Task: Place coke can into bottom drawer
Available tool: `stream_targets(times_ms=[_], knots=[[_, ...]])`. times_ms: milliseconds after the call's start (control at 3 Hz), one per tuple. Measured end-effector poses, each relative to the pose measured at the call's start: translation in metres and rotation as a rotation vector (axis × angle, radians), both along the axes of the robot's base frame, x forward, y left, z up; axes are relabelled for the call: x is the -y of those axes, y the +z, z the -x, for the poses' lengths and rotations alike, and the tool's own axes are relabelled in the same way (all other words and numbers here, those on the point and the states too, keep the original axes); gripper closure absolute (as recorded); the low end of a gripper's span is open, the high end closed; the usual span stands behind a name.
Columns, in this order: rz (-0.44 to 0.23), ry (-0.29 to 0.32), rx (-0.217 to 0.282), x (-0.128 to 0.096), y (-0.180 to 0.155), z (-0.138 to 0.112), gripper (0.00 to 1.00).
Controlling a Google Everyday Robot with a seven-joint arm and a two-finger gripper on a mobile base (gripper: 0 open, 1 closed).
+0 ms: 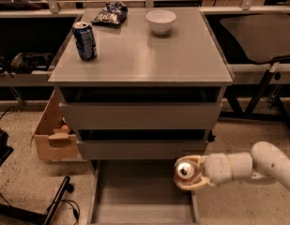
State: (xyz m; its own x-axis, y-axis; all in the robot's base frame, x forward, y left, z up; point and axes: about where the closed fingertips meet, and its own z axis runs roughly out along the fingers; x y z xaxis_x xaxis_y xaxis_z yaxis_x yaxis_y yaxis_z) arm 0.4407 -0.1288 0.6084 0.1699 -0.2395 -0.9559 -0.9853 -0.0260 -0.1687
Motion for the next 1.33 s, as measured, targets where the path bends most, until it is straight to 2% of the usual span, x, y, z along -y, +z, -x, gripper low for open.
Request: stream_targets(times_ms=[333, 667, 1000, 1333], knots=[[-0.042, 0.017, -0.087, -0.033, -0.066, 0.000, 1.00], [-0.075, 0.015, -0.142, -0.068, -0.151, -0.014, 1.00], [-0.101, 0.001, -0.167, -0.111, -0.245, -0.049, 1.00], [-0.104, -0.003, -0.173, -0.136, -0.289, -0.071, 1.00]])
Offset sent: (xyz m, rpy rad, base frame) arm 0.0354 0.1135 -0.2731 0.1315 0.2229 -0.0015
